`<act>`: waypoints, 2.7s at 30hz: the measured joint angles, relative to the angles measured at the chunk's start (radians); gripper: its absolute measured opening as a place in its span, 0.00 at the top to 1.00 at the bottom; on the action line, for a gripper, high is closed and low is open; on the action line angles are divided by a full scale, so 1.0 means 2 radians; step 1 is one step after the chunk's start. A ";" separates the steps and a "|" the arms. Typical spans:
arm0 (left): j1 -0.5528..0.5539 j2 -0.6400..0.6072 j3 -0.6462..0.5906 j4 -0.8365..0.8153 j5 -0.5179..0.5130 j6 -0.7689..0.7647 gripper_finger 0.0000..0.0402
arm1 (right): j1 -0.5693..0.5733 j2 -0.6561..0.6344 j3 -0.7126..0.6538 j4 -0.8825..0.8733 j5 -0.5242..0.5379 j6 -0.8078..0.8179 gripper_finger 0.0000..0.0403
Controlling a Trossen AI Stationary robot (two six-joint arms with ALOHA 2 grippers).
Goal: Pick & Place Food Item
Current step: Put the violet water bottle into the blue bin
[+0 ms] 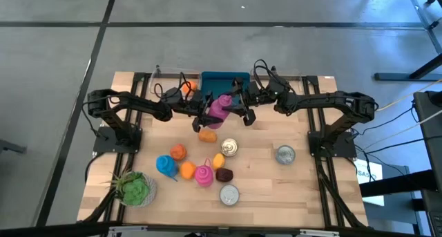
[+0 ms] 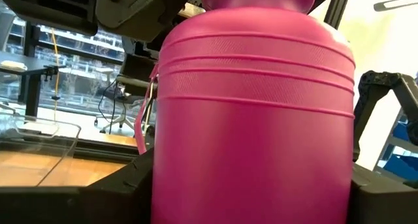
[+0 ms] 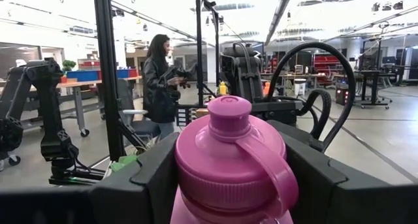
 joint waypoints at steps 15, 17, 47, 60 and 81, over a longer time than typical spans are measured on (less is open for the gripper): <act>0.003 -0.016 -0.001 -0.014 0.006 -0.006 0.17 | -0.007 0.000 0.001 0.003 -0.003 0.000 0.47; 0.006 -0.025 -0.001 -0.018 0.014 -0.002 0.17 | -0.008 0.000 0.001 0.005 -0.009 0.000 0.47; 0.010 -0.060 -0.001 -0.050 0.039 -0.005 0.17 | -0.024 -0.001 0.011 -0.002 -0.018 0.013 0.47; 0.008 -0.060 -0.001 -0.069 0.003 0.037 0.17 | -0.024 -0.001 0.011 -0.015 -0.016 0.003 0.47; -0.002 -0.062 0.000 -0.067 -0.011 0.085 0.01 | -0.024 0.000 0.010 -0.028 -0.016 -0.001 0.47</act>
